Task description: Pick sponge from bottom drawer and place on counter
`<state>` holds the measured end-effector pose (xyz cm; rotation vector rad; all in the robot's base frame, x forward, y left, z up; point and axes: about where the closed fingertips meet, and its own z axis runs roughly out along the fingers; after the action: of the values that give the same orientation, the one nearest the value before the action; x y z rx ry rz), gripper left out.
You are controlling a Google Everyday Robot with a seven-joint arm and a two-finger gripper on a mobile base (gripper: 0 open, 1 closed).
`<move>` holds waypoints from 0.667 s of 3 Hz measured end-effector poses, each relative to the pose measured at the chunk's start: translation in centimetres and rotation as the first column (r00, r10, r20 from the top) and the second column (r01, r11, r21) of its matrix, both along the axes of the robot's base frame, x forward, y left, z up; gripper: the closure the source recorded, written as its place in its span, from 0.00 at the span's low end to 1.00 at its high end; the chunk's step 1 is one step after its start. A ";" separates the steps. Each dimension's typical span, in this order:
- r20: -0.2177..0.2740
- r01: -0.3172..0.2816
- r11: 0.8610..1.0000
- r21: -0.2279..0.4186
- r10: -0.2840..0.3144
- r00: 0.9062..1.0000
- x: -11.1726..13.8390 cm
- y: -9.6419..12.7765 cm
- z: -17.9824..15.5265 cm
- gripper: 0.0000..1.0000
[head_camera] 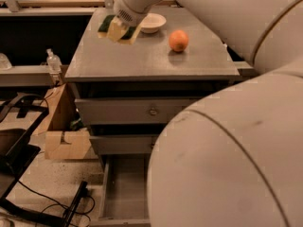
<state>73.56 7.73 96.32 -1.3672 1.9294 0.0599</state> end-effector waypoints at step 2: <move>-0.027 0.031 0.993 0.110 -0.028 0.999 7.5 -1.2 -2.0 1.00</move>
Offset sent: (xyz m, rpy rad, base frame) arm 0.1369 -0.0123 -0.0235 0.2430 0.0289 0.0037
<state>81.08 6.48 94.29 -1.2702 1.9376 0.1685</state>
